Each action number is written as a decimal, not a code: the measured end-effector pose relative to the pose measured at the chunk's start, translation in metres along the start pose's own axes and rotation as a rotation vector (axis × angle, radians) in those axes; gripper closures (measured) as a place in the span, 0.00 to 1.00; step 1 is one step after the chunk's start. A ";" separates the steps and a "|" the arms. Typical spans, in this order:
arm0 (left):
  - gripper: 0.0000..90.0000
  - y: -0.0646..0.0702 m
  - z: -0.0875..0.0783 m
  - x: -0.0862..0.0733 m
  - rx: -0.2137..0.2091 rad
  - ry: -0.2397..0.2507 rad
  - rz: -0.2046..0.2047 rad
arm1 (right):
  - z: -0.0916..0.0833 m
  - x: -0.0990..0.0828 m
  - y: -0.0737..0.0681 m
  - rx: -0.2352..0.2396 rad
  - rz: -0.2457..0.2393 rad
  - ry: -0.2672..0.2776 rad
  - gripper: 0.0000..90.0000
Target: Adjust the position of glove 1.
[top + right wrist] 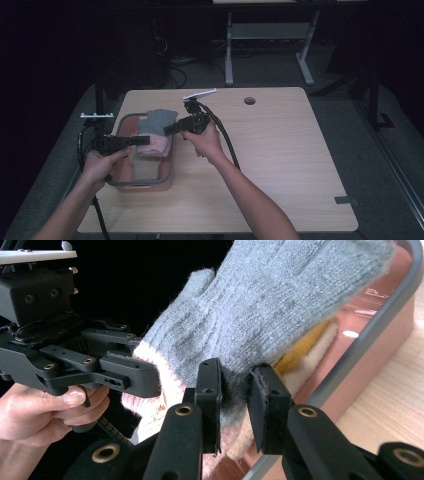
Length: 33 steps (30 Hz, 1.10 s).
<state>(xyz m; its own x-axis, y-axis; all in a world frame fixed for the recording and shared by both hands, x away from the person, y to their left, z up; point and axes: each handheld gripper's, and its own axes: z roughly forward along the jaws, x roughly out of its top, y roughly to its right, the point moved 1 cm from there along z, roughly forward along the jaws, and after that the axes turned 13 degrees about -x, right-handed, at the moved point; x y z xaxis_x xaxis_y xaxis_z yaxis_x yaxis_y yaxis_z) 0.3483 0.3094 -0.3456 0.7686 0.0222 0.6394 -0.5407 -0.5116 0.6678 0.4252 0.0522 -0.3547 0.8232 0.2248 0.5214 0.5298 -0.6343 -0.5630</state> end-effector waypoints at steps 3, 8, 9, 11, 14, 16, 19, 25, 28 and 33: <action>0.77 -0.002 -0.003 -0.001 0.008 0.003 -0.002 | 0.001 0.001 -0.001 -0.002 -0.003 -0.003 0.84; 0.77 -0.009 -0.007 -0.003 0.024 0.003 -0.014 | 0.002 0.002 0.000 -0.009 -0.003 -0.003 0.85; 0.77 -0.010 -0.007 -0.004 0.026 0.005 -0.020 | 0.002 0.002 0.000 -0.010 -0.002 -0.004 0.85; 0.77 -0.014 -0.006 -0.005 0.038 0.005 -0.027 | 0.003 0.002 0.000 -0.009 -0.004 -0.009 0.85; 0.77 -0.020 -0.006 -0.009 0.051 -0.005 -0.037 | 0.003 0.002 0.000 -0.009 -0.008 -0.013 0.85; 0.77 -0.023 -0.007 -0.011 0.062 -0.007 -0.043 | 0.004 0.001 0.000 -0.015 -0.016 -0.016 0.85; 0.77 -0.028 -0.008 -0.013 0.081 -0.009 -0.054 | 0.003 0.001 0.000 -0.018 -0.019 -0.016 0.85; 0.77 -0.038 -0.008 -0.019 0.121 -0.031 -0.072 | 0.003 0.001 0.000 -0.025 -0.023 -0.019 0.84; 0.77 -0.043 -0.005 -0.023 0.130 -0.045 -0.090 | 0.003 0.000 0.001 -0.032 -0.026 -0.023 0.83; 0.77 -0.049 -0.003 -0.028 0.158 -0.072 -0.094 | 0.002 -0.002 0.002 -0.038 -0.031 -0.026 0.81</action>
<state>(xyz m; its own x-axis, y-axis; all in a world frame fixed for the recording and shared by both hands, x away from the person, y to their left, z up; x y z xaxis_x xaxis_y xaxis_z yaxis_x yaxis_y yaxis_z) 0.3530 0.3363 -0.3952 0.8386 0.0173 0.5445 -0.4096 -0.6389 0.6512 0.4253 0.0526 -0.3579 0.8116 0.2634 0.5214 0.5476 -0.6540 -0.5220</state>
